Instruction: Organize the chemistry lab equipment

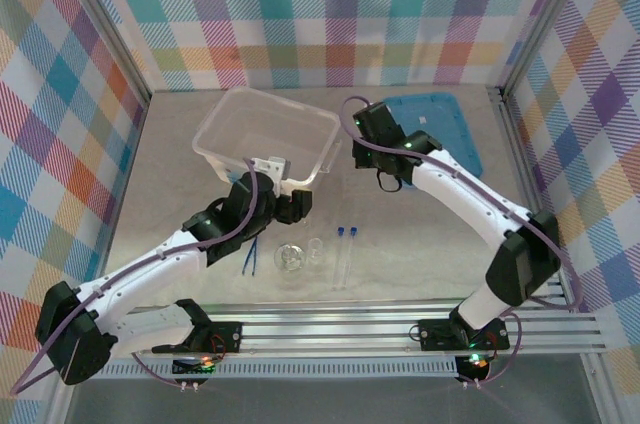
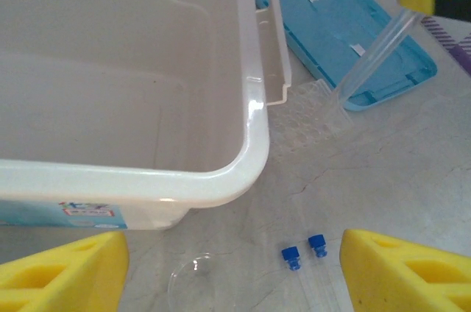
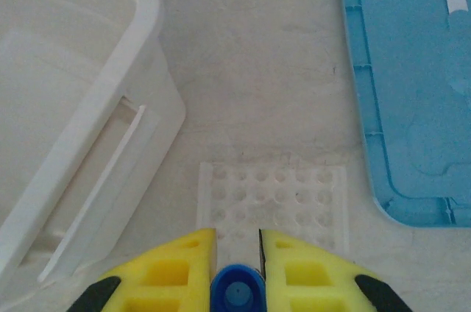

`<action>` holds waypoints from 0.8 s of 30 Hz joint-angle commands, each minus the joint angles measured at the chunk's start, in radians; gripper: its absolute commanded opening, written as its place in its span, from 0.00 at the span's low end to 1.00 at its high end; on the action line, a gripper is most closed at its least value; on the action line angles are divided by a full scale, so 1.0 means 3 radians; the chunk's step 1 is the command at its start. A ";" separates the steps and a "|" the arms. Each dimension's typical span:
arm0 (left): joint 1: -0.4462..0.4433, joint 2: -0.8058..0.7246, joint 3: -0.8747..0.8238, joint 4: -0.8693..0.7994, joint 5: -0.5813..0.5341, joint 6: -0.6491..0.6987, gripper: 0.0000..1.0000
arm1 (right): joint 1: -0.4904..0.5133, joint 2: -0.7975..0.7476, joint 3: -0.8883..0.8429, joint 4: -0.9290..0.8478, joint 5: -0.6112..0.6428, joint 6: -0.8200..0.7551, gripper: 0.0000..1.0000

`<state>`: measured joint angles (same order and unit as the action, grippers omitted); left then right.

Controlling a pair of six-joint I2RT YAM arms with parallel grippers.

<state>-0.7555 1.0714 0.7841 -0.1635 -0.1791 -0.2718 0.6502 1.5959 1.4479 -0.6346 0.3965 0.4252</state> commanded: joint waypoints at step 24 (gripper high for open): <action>0.0044 -0.0386 -0.0389 -0.0135 -0.0182 -0.0201 0.76 | 0.0043 0.0481 0.0144 0.0548 0.0421 0.0063 0.12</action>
<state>-0.7536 0.9730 0.6773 -0.2085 -0.2291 -0.3225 0.6605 1.7260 1.4609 -0.5049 0.5053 0.4297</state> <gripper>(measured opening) 0.759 0.157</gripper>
